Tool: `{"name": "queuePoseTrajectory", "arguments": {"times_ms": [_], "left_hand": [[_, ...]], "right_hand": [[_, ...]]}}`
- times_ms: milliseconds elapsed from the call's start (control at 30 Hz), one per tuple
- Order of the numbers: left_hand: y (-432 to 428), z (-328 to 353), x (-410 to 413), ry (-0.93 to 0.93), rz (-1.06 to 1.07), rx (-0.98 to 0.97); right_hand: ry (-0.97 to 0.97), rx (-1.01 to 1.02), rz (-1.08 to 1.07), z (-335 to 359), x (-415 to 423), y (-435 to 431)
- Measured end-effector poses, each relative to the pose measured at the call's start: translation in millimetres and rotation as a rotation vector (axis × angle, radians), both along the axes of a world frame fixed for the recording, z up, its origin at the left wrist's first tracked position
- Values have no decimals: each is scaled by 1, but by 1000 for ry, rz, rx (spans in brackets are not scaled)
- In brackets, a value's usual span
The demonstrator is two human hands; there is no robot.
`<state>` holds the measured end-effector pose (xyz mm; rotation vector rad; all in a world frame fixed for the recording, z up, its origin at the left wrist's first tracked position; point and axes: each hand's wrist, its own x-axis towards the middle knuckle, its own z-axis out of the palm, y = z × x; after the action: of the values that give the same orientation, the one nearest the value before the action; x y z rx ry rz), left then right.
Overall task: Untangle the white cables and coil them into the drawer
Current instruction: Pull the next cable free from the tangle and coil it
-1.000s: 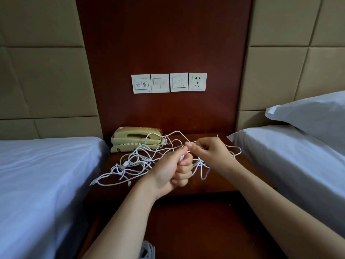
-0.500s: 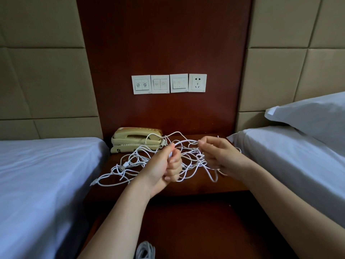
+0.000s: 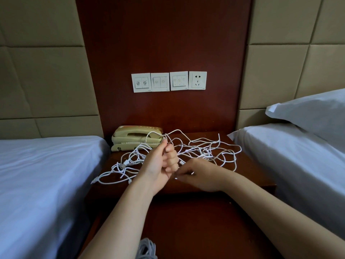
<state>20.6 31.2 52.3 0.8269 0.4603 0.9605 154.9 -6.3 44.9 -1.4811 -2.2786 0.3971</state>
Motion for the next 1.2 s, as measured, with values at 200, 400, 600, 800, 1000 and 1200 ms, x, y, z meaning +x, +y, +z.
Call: {"name": "queuePoseTrajectory", "arguments": {"times_ms": [200,400,600,800,1000,1200], "left_hand": [[11,-2,2,-18,185,-13],[17,-8,9,60,384,98],[24,-9,8,63,503,144],[28,-8,8,122,606,205],[22,-5,7,169,695,261],[36,-8,-13,332,928,325]], "right_hand": [[-180,11,35,12,-13,-15],[-59,140,-194,11,-23,-14],[-30,185,-245,12,-23,-11],[64,207,-185,14,-21,-13],[131,147,-149,17,-19,-13],[302,104,-122,26,-9,-18]]}}
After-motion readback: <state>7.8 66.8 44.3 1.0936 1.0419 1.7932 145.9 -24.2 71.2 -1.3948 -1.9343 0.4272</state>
